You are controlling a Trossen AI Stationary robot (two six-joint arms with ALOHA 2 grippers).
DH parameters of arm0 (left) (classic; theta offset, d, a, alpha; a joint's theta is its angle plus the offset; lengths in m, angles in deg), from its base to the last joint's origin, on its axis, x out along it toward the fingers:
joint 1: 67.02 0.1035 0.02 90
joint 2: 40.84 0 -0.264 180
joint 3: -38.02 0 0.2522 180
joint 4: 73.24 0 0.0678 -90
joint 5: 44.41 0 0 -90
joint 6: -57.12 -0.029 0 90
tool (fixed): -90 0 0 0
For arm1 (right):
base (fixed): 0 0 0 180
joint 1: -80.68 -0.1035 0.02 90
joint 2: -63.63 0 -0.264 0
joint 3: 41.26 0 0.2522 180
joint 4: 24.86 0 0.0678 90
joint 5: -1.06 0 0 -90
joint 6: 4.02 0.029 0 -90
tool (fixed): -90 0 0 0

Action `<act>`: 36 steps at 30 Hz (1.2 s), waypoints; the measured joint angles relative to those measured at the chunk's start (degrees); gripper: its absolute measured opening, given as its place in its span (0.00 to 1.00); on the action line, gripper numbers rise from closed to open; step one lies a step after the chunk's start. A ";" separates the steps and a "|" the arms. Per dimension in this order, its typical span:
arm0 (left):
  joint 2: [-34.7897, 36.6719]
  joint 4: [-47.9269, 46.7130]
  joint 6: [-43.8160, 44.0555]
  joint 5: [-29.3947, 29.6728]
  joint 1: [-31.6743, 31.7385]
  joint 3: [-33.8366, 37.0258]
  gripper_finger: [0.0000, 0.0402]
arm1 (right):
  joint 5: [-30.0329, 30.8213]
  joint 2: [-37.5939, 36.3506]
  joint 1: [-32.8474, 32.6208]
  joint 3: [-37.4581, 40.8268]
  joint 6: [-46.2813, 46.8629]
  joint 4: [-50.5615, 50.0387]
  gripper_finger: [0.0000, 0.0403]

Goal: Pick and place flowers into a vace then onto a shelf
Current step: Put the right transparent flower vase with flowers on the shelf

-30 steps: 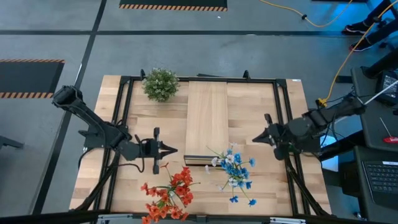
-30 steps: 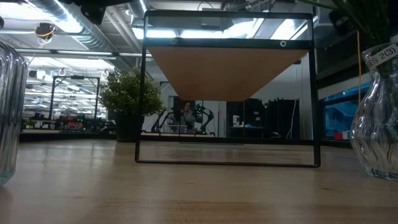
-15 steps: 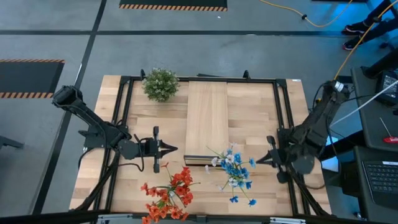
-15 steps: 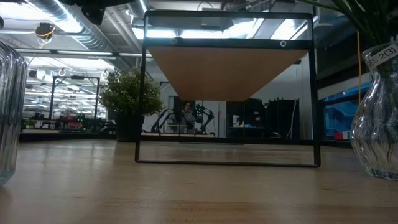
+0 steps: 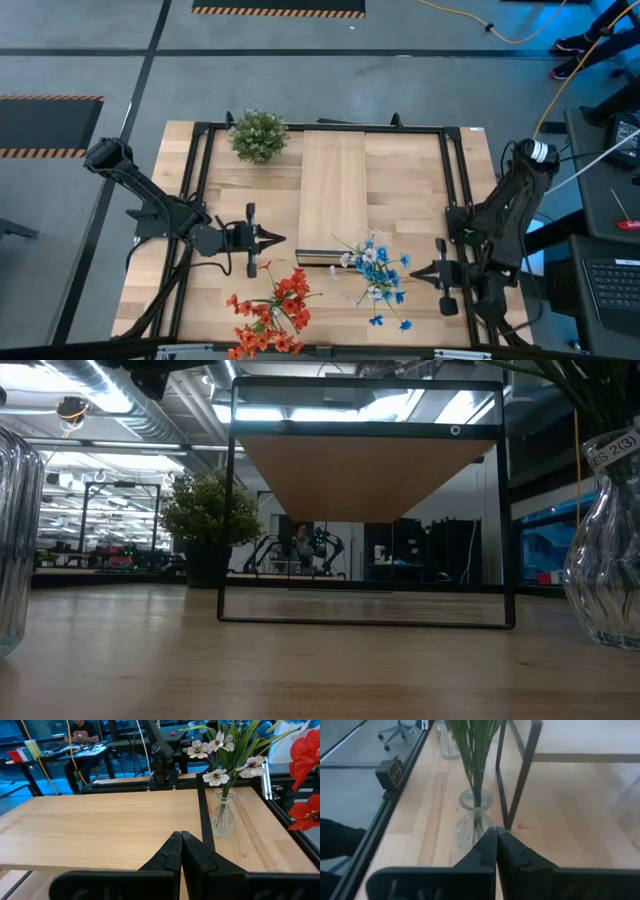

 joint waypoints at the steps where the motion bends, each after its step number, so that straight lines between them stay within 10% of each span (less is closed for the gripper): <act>1: 0.00 0.00 0.27 -0.02 0.00 0.00 0.01 | 0.42 1.21 0.00 0.00 0.49 1.31 0.01; 18: 0.00 -0.02 1.44 0.27 0.00 0.00 0.01 | 0.72 16.29 3.26 0.00 2.05 16.29 0.13; 36: 0.00 -0.04 1.46 1.27 0.00 0.00 0.01 | 1.88 17.55 5.52 0.00 4.90 18.23 0.49</act>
